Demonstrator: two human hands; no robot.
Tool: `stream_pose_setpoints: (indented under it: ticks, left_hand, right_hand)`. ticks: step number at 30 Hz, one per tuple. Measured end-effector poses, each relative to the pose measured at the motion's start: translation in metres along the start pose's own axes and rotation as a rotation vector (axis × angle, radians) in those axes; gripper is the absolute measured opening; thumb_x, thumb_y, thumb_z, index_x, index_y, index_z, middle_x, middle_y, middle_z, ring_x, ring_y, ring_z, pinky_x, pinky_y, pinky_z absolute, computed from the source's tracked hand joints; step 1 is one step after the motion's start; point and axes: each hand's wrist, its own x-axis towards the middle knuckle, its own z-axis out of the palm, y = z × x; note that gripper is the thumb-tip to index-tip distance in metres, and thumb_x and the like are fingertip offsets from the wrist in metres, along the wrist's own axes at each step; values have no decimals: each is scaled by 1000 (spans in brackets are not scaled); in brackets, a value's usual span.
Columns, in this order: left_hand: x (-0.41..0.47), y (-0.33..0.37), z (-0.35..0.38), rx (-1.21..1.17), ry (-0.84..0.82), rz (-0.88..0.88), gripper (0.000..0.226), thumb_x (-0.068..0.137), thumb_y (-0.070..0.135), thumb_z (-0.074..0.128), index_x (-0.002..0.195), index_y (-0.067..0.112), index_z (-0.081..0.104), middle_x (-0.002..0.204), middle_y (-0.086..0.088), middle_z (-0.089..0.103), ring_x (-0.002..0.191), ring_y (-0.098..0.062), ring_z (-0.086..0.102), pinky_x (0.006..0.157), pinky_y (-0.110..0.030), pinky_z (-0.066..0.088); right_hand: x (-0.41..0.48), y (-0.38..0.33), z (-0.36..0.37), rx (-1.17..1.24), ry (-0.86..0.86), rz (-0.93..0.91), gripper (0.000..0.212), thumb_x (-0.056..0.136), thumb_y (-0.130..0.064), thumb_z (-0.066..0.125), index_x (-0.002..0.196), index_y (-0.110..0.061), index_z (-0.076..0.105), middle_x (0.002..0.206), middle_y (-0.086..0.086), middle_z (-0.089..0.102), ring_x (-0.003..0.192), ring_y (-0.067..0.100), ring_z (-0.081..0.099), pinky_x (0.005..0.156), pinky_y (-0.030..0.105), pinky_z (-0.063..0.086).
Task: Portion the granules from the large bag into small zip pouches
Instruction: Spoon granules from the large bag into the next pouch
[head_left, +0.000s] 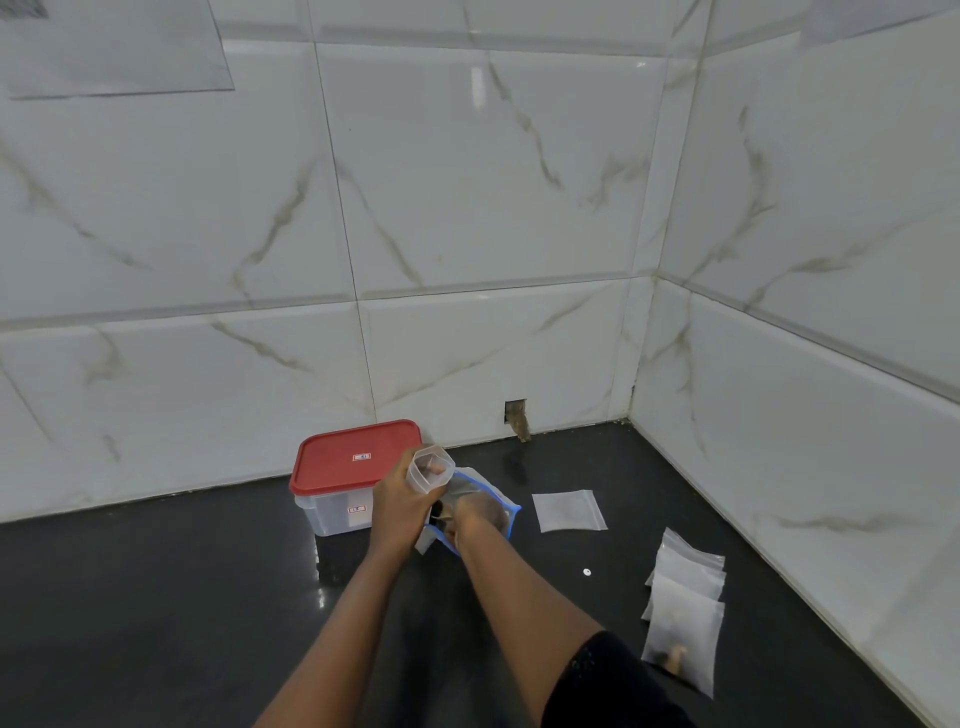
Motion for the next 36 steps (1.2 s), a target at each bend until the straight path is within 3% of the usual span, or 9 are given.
stream_pose_setpoints:
  ticks: [3,6,11,16,21,26,30,33,36]
  left_hand:
    - [-1,2,-2,8,4,9,25,81,11,71,102,19,60,86,14,60,81,3,56,64,2,40]
    - [-1,1,-2,16,3,3,26,81,12,71,105,18,61,89,14,61,81,4,56,64,2,40]
    - [-4,1,1,-10,-18,-1,27,80,11,72,105,13,64,88,13,63,82,2,58,65,0,41]
    - [-5,2,10,0,6,-5,29,77,9,73,103,16,63,85,15,62,80,3,58,63,0,41]
    - [-5,6,18,-11,55,-24,27,78,8,70,103,17,64,92,5,64,84,-11,59,66,-5,39]
    - [-2,13,22,1,47,-10,29,78,5,69,105,14,63,90,6,63,79,-5,57,62,2,37]
    - [0,13,23,-19,34,-25,31,78,7,70,107,15,62,92,4,64,83,-12,58,63,0,38]
    - [-1,11,22,-74,20,-79,37,76,7,71,109,18,59,91,6,65,87,-14,60,66,-9,42]
    - [-2,10,21,-103,23,-88,41,76,7,72,109,22,54,90,11,62,86,-13,59,64,-12,44]
  right_hand:
    - [-1,-1,1,-44,-3,5,13,93,-10,51,100,-2,57,73,16,55,51,24,50,29,18,37]
    - [-2,-7,-5,-113,-63,2,22,93,-7,49,71,-6,47,59,10,43,28,15,42,26,10,31]
    - [-11,-13,-9,-186,-85,-10,19,95,-6,44,76,-4,46,62,12,46,49,20,42,27,16,33]
    - [-22,-14,-4,-118,-60,-5,10,92,-8,47,91,-2,54,70,16,55,62,28,53,50,35,43]
    - [-22,-21,-14,-24,-75,-39,33,91,3,43,59,-4,50,56,12,53,52,24,48,32,19,43]
    - [-21,-24,-19,-144,-15,-158,21,93,5,39,89,-4,58,78,14,58,68,28,58,33,23,48]
    - [-20,-37,-31,-335,-52,-242,21,91,7,41,79,-6,52,78,12,57,74,31,64,74,46,59]
    - [-21,-47,-41,-475,-45,-287,21,88,7,37,96,-1,54,85,19,61,51,23,63,49,31,57]
    - [-17,-60,-53,-531,-32,-321,20,89,9,34,85,3,53,76,19,56,43,19,54,34,20,46]
